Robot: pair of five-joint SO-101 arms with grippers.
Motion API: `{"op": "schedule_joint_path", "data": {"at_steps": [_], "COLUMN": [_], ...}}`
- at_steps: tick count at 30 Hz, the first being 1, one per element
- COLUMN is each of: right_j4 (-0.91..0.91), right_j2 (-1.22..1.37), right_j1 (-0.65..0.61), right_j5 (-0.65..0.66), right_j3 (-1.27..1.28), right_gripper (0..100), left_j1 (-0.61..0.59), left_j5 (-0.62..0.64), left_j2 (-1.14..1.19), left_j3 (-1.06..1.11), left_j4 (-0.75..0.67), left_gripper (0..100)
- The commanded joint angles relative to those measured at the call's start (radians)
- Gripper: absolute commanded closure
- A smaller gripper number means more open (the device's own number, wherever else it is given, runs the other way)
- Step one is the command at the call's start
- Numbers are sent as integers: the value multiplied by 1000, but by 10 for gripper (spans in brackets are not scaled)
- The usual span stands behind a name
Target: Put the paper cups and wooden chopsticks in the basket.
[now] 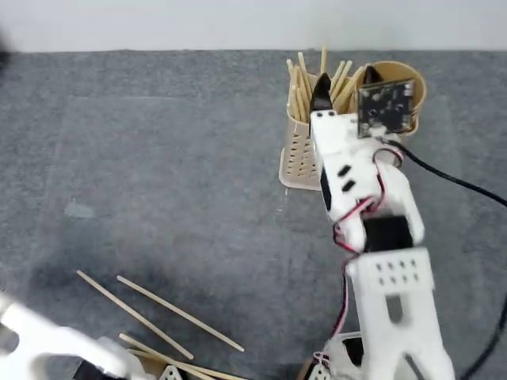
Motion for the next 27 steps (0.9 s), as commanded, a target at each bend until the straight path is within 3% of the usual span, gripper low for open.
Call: {"op": "schedule_joint_path", "data": {"at_steps": [1,6,9,13,20,24,27], "right_j4": [269,545,657,740,748,746,751], "right_j2": [-153,-291,-334,-343,-352,-352,-346], "right_j1": [-53,-125,-131,-133,-133,-128,-128], "right_j5": [-23,-26,-29,-48,-173,-170,-170], "right_j3": [-68,-66,-57,2,161,203,210], "right_gripper": [779,988,956,993,990,990,990], "left_j1": [37,78,98,146,275,331,373], "left_j5": [-101,-284,-416,-559,-893,-1073,-1175], "left_j2": [-18,-20,-20,-20,-20,-20,-20], "left_j3": [19,71,90,85,64,65,71], "left_j4": [5,5,5,75,354,382,388], "left_gripper": [945,945,945,947,946,937,860]}}
